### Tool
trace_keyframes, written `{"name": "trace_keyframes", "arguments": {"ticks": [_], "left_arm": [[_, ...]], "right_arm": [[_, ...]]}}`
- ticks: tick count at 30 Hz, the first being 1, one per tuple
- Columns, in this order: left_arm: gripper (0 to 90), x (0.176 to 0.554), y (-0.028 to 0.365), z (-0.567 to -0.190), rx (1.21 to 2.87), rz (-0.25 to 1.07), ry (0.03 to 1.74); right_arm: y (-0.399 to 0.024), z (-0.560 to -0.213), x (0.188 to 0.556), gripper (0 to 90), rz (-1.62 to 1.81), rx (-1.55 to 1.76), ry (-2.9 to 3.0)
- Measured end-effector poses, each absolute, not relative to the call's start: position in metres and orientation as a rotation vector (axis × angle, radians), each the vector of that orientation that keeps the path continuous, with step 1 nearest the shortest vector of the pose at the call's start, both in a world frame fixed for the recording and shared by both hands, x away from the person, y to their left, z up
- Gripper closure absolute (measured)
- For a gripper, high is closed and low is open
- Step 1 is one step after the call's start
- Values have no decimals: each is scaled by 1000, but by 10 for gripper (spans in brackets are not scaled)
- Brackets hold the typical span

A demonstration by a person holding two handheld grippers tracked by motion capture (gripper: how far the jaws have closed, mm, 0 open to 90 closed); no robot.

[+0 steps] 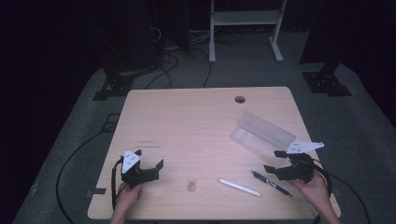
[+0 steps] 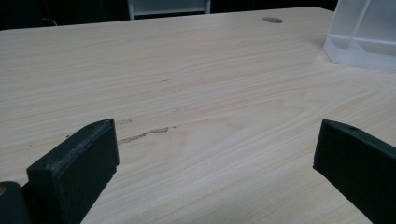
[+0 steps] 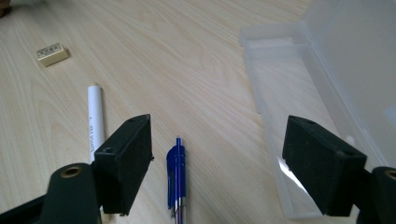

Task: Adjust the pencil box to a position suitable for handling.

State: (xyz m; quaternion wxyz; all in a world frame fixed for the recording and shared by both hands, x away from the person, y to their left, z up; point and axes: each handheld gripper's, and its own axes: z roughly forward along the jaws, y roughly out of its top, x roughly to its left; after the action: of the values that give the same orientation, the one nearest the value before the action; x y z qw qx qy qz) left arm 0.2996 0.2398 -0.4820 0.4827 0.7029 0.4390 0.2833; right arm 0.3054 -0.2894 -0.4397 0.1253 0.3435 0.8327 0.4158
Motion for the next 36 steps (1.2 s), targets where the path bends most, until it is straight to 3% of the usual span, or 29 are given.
{"name": "trace_keyframes", "arguments": {"ticks": [36], "left_arm": [[0, 299, 240, -482, 1708, 690, 1064]], "right_arm": [[-256, -435, 363, 214, 1138, 959, 2529]]}}
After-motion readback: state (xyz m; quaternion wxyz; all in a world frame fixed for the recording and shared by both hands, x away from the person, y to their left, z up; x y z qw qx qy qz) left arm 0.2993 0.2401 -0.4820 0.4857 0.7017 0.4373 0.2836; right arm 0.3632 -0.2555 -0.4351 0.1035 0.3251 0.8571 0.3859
